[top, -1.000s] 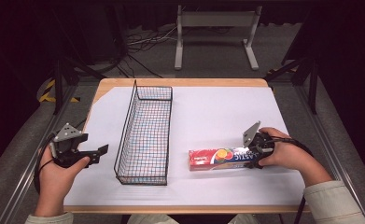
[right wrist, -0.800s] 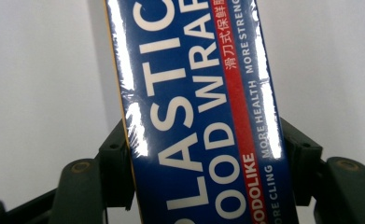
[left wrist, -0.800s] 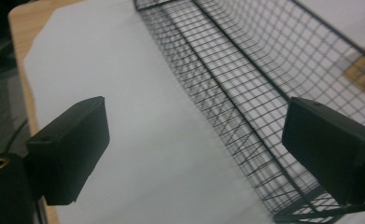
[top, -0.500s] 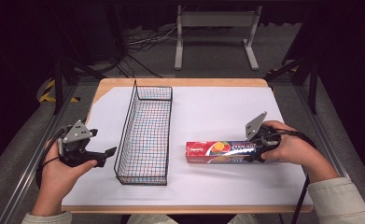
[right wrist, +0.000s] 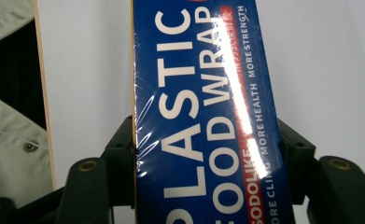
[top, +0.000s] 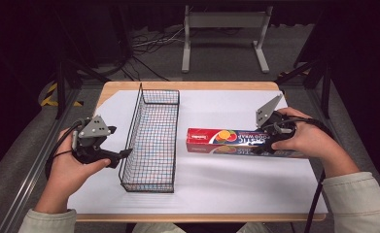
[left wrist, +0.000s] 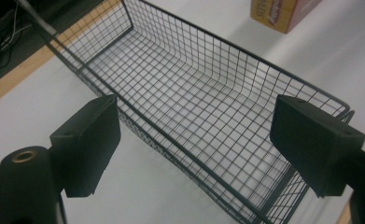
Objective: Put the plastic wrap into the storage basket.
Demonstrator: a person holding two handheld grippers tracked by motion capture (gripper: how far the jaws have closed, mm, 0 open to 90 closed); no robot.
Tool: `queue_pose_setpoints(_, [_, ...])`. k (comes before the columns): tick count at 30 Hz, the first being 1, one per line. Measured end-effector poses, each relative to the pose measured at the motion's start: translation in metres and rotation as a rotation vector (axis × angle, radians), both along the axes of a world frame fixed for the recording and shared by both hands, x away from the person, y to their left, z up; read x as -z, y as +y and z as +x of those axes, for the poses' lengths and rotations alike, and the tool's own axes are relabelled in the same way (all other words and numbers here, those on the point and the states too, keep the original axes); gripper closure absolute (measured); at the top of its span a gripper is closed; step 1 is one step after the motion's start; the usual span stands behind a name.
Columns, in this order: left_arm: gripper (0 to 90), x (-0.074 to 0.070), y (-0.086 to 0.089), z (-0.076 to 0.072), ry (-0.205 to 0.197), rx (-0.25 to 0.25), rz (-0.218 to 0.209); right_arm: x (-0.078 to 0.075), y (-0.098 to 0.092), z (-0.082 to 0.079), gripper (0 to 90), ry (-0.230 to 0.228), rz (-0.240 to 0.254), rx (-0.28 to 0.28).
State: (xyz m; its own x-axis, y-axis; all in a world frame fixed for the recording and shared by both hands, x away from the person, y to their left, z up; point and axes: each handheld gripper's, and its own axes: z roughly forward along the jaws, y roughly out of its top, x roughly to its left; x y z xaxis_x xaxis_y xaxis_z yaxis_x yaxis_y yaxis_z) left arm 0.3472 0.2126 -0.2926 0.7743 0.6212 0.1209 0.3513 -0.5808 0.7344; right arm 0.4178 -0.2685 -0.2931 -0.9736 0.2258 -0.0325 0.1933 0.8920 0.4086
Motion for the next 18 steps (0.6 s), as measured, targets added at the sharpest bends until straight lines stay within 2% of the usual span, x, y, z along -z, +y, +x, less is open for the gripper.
queue_pose_setpoints(3, [15.6, -0.006, -0.006, 0.003, -0.001, 0.028, -0.006, -0.006, 0.005, 0.002, 39.1, -0.017, 0.007, -0.004])
queue_pose_setpoints(6, [14.8, -0.011, -0.014, 0.007, 0.001, 0.056, 0.012, -0.014, 0.013, 0.004, 39.1, -0.033, 0.02, -0.018])
queue_pose_setpoints(9, [15.7, -0.013, -0.02, 0.009, 0.014, 0.079, 0.01, -0.018, 0.02, 0.004, 39.1, -0.034, 0.022, -0.021])
queue_pose_setpoints(12, [15.6, -0.023, -0.028, 0.015, 0.022, 0.132, 0.025, -0.025, 0.032, 0.006, 39.1, -0.028, 0.037, -0.028])
queue_pose_setpoints(13, [15.6, -0.023, -0.028, 0.015, 0.022, 0.132, 0.025, -0.025, 0.032, 0.006, 39.1, -0.028, 0.037, -0.028])
queue_pose_setpoints(17, [15.0, -0.033, -0.036, 0.022, 0.04, 0.203, 0.003, -0.029, 0.043, 0.008, 39.1, -0.024, 0.034, -0.049])
queue_pose_setpoints(18, [14.9, -0.036, -0.042, 0.025, 0.063, 0.241, -0.006, -0.031, 0.049, 0.007, 39.1, -0.025, 0.029, -0.05])
